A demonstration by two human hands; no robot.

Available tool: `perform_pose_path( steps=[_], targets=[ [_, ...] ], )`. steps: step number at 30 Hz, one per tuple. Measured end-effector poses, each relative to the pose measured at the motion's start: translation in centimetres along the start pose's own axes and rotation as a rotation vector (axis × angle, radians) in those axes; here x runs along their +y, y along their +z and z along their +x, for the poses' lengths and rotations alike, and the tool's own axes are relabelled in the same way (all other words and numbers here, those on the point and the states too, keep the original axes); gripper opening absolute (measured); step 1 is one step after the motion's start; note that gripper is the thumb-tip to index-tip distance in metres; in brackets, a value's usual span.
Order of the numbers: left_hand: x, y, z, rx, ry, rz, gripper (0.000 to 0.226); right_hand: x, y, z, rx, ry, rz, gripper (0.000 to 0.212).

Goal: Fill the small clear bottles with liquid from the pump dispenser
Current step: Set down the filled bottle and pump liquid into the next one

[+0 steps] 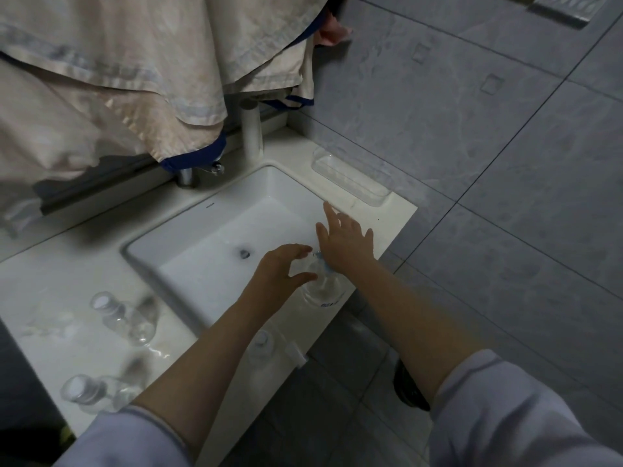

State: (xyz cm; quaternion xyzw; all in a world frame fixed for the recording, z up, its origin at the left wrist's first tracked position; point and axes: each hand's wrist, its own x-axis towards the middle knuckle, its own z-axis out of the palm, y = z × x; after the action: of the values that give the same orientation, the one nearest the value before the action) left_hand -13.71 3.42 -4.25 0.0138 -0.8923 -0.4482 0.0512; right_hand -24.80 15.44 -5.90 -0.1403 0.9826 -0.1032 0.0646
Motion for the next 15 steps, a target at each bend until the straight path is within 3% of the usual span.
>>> perform_pose_path(
  steps=[8, 15],
  targets=[
    [0.8, -0.4, 0.5, -0.069, -0.070, -0.055, 0.059, -0.2, -1.5, 0.6, 0.083, -0.043, -0.048, 0.060],
    [0.4, 0.0, 0.1, -0.018, -0.037, -0.011, 0.051, 0.1, 0.1, -0.1, -0.008, 0.005, 0.044, 0.056]
  ],
)
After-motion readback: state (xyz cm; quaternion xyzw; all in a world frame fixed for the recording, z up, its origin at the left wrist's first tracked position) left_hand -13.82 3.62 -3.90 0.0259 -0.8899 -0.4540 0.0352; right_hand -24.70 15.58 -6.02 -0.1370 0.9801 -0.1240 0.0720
